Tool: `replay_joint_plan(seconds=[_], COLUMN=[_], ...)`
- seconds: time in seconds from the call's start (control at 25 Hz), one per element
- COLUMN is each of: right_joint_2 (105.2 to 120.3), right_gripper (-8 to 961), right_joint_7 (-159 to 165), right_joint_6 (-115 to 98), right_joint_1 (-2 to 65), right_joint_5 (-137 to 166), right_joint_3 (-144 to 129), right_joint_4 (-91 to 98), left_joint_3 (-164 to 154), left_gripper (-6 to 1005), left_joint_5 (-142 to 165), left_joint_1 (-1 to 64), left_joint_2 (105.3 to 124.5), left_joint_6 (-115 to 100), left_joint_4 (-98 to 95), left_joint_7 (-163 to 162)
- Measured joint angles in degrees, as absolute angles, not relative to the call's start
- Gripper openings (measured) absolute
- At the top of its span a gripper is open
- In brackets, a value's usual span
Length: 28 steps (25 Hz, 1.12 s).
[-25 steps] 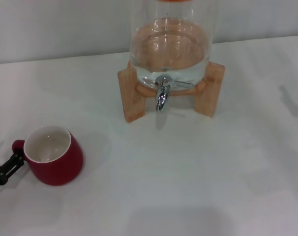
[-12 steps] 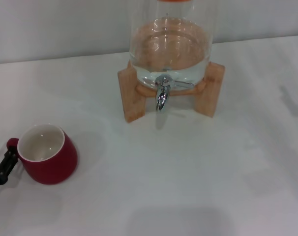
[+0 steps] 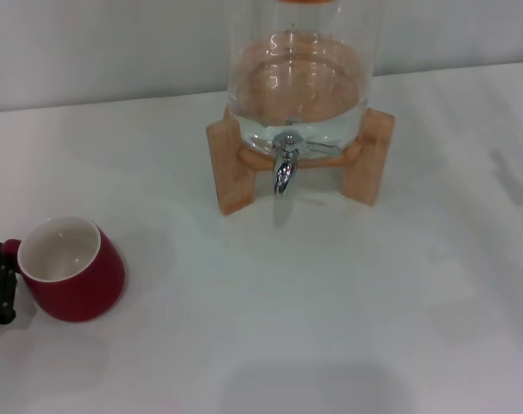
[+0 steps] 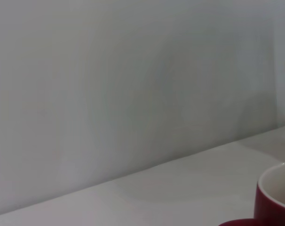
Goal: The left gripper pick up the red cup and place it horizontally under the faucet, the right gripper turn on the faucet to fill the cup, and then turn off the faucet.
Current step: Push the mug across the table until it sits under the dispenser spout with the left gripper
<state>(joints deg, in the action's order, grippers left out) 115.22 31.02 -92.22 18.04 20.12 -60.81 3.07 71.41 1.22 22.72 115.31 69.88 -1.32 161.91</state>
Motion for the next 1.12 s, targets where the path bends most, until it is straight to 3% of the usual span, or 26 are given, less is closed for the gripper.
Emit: replay_joint_plan(seconds=[0.24, 1.12], right_joint_2=[115.22, 115.22], right_gripper=[798, 798], right_joint_7=[31.0, 31.0], right_joint_6=[-92.4, -92.3], right_joint_1=[17.9, 18.2], right_joint_5=[20.1, 20.1], right_joint_3=[-60.8, -61.4], right_joint_4=[3.1, 3.1], left_joint_3=[71.3, 71.1], left_gripper=[91, 92], left_joint_5=[1.0, 1.8], left_joint_1=[23.1, 24.4], left_joint_2=[115.4, 115.49], left_joint_6=[69.0, 68.8], left_joint_4=[-1.3, -1.1], left_joint_7=[161.9, 161.9])
